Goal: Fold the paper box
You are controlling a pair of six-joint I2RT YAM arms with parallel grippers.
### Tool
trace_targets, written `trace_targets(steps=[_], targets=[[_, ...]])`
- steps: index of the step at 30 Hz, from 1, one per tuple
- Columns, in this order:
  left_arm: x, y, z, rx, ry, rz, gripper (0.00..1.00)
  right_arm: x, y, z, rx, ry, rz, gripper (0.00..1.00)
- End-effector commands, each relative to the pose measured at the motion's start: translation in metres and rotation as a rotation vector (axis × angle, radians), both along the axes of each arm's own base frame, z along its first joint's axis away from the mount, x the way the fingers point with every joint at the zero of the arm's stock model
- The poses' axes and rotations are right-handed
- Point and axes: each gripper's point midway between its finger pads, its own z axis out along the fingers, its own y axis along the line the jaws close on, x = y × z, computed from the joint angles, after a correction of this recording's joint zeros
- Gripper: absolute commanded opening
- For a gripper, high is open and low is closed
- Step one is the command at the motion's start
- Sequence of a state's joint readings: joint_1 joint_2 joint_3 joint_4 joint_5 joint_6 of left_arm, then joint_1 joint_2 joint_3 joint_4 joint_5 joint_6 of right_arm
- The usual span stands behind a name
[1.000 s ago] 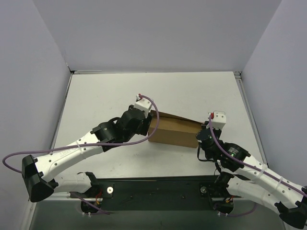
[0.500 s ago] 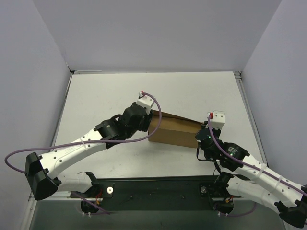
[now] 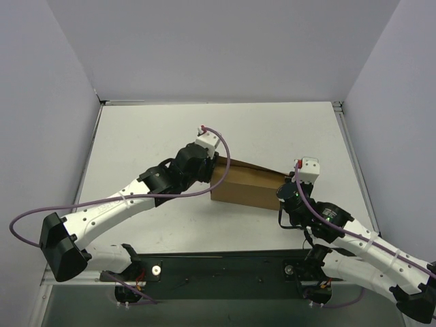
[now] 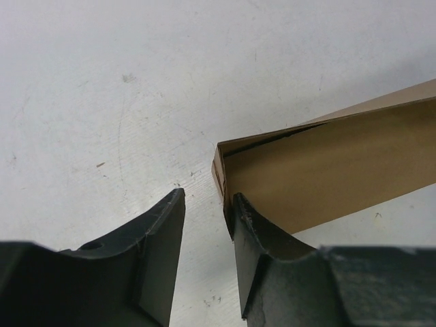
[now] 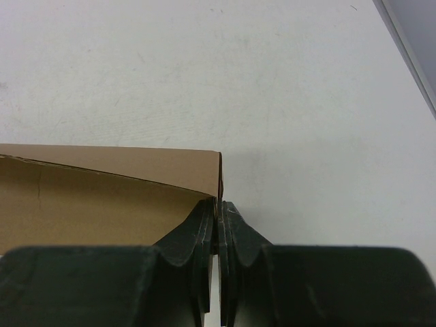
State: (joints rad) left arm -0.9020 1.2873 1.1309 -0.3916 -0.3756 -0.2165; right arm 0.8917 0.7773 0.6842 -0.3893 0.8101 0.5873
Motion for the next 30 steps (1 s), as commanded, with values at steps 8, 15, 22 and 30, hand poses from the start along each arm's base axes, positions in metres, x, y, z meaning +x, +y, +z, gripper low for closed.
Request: trace_targets(steps=[8, 15, 22, 30], targets=[[0.011, -0.016, 0.020, -0.051, -0.043, -0.023, 0.23, -0.014, -0.009, -0.027, -0.109, 0.117, 0.020, 0.00], [0.013, -0.011, 0.017, 0.000, -0.057, 0.008, 0.22, -0.013, -0.008, -0.028, -0.114, 0.126, 0.020, 0.00], [0.012, -0.008, 0.028, -0.018, -0.088, 0.017, 0.26, -0.013, -0.007, -0.029, -0.118, 0.132, 0.021, 0.00], [0.012, -0.006, 0.029, -0.019, -0.095, 0.020, 0.26, -0.012, -0.006, -0.030, -0.122, 0.136, 0.023, 0.00]])
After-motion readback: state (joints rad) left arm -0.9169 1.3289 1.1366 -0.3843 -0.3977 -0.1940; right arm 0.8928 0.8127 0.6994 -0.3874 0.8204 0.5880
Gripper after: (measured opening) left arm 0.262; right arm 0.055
